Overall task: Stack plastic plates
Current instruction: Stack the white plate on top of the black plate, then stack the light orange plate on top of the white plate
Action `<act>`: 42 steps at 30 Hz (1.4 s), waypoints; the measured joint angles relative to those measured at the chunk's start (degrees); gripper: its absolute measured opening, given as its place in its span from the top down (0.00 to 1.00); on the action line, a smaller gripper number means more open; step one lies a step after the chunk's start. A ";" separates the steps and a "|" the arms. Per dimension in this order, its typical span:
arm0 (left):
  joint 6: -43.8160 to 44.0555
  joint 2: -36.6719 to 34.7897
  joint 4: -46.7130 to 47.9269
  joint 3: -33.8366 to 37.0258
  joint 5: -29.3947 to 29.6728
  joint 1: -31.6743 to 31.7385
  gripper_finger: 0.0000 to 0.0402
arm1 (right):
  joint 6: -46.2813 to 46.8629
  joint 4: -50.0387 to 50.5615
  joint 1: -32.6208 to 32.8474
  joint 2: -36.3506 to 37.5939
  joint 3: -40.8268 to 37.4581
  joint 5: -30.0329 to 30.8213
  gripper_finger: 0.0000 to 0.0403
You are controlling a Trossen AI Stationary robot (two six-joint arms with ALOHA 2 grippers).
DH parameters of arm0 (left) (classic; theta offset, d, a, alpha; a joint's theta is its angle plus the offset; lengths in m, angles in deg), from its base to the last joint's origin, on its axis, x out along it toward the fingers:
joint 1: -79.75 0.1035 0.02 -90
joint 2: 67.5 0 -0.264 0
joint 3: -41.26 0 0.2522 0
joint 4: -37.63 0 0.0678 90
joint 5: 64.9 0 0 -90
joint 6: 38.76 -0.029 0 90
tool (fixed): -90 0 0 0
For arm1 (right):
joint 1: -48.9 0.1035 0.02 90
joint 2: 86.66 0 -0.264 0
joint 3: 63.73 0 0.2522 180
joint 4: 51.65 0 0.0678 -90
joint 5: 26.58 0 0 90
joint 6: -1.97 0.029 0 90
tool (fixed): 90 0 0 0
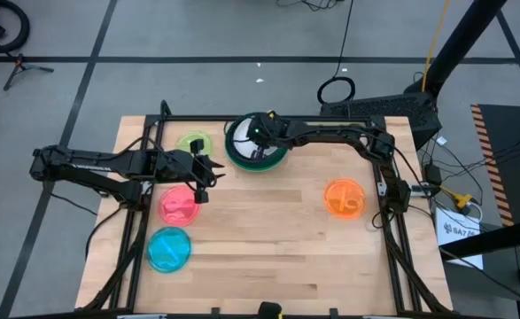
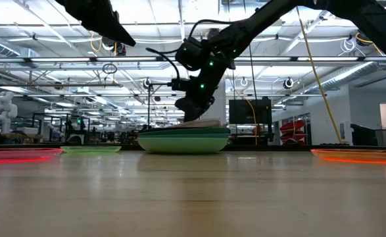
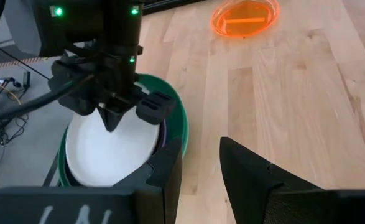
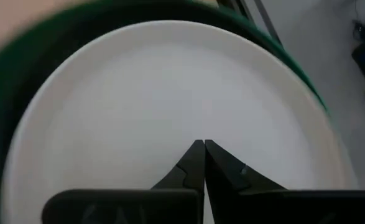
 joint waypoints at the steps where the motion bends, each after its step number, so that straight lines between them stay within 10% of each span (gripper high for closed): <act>1: 0.00 0.00 0.02 0.00 0.00 -0.01 0.71 | -0.14 -0.66 0.26 0.01 0.00 0.02 1.00; 14: 2.95 -0.01 2.59 0.00 0.01 0.01 0.71 | 1.15 11.40 6.32 5.49 -2.20 0.07 1.00; 26: 10.20 -0.02 3.74 0.00 1.11 0.53 0.71 | 5.15 -4.42 12.61 28.86 -31.25 0.07 1.00; 42: 11.79 0.00 3.43 0.00 1.14 0.53 0.71 | 34.09 9.57 18.74 40.00 -38.93 -8.94 0.98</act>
